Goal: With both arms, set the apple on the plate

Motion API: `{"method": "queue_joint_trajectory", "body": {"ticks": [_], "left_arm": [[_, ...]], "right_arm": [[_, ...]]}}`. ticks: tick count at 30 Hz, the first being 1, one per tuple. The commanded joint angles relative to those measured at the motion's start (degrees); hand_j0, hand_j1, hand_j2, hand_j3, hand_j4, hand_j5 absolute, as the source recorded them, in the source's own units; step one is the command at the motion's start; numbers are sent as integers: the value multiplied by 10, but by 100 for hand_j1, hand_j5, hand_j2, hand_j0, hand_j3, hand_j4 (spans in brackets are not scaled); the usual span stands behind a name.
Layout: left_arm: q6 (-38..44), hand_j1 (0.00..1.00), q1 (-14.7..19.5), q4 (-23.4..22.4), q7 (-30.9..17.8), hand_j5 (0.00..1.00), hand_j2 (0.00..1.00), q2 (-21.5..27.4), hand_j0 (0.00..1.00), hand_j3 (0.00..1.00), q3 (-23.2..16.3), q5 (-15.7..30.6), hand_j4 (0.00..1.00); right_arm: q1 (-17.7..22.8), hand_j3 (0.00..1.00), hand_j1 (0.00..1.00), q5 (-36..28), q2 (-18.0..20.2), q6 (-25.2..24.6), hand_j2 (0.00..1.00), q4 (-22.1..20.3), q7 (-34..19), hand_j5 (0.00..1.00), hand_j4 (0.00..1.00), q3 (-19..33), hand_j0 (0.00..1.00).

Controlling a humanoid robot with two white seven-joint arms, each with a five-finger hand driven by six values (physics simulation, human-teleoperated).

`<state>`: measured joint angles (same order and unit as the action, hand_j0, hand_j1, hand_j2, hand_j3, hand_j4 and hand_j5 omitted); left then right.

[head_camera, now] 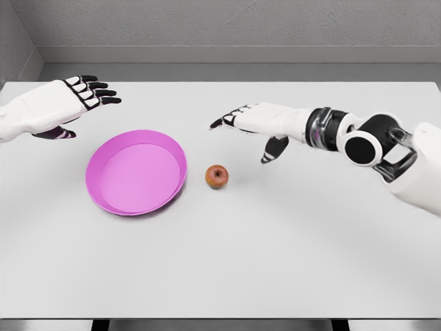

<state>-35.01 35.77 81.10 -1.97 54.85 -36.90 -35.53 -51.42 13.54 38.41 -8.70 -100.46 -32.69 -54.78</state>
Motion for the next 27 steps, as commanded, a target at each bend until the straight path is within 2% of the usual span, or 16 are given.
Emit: {"method": "queue_joint_trajectory", "body": {"ticks": [1, 2, 6, 7, 9, 11, 12, 13, 14, 17, 19, 22, 25, 27], "left_arm": [[0, 100, 0, 4, 0, 100, 100, -1, 100, 100, 0, 1, 100], [0, 100, 0, 7, -1, 100, 100, -2, 100, 100, -2, 0, 100], [0, 100, -11, 44, -1, 100, 100, -14, 100, 100, -5, -23, 100], [0, 100, -8, 59, -1, 100, 100, -17, 100, 100, -19, -27, 100], [0, 100, 8, 78, -13, 100, 100, -27, 100, 100, -43, -28, 100], [0, 100, 48, 106, -51, 100, 100, -41, 100, 100, -80, -28, 100], [0, 100, 68, 107, -72, 100, 100, -59, 100, 100, -94, -28, 100], [0, 100, 111, 107, -91, 100, 100, -78, 100, 100, -138, -28, 100], [0, 100, 134, 106, -98, 100, 100, -98, 100, 100, -163, -28, 100], [0, 100, 159, 106, -160, 100, 100, -123, 100, 100, -191, -24, 100], [0, 100, 184, 106, -185, 100, 100, -146, 100, 100, -222, -19, 100], [0, 100, 201, 101, -188, 100, 100, -161, 100, 100, -240, 26, 100], [0, 100, 229, 79, -187, 100, 100, -171, 100, 100, -282, 64, 100], [0, 100, 231, 68, -187, 100, 100, -174, 100, 100, -288, 92, 100]], "right_arm": [[2, 100, 100, 1, 37, 3, 100, 0, 1, 100, 100, 67, 100], [9, 100, 100, 2, 54, 11, 100, 0, 1, 100, 100, 85, 100], [83, 100, 100, 1, 105, 80, 100, 0, 1, 100, 100, 199, 100], [109, 100, 100, 0, 117, 105, 100, 0, 1, 100, 100, 234, 100], [150, 100, 100, 0, 128, 138, 100, 0, 1, 100, 100, 281, 100], [185, 100, 100, -1, 139, 167, 100, 3, 1, 100, 100, 320, 100], [190, 100, 100, -1, 140, 177, 100, 4, 1, 100, 100, 330, 100], [192, 100, 100, -1, 146, 185, 100, 4, 1, 100, 100, 331, 100], [198, 100, 100, -1, 147, 191, 100, 4, 1, 100, 100, 331, 100], [212, 100, 100, -1, 147, 194, 100, 3, 1, 100, 100, 331, 100], [214, 100, 100, -1, 147, 194, 100, 2, 1, 100, 100, 331, 100], [215, 100, 100, 0, 146, 186, 100, 0, 1, 100, 100, 330, 100], [216, 100, 100, 1, 146, 186, 100, 0, 1, 100, 100, 329, 100], [217, 100, 100, 1, 147, 186, 100, 0, 1, 100, 100, 329, 100]]}}
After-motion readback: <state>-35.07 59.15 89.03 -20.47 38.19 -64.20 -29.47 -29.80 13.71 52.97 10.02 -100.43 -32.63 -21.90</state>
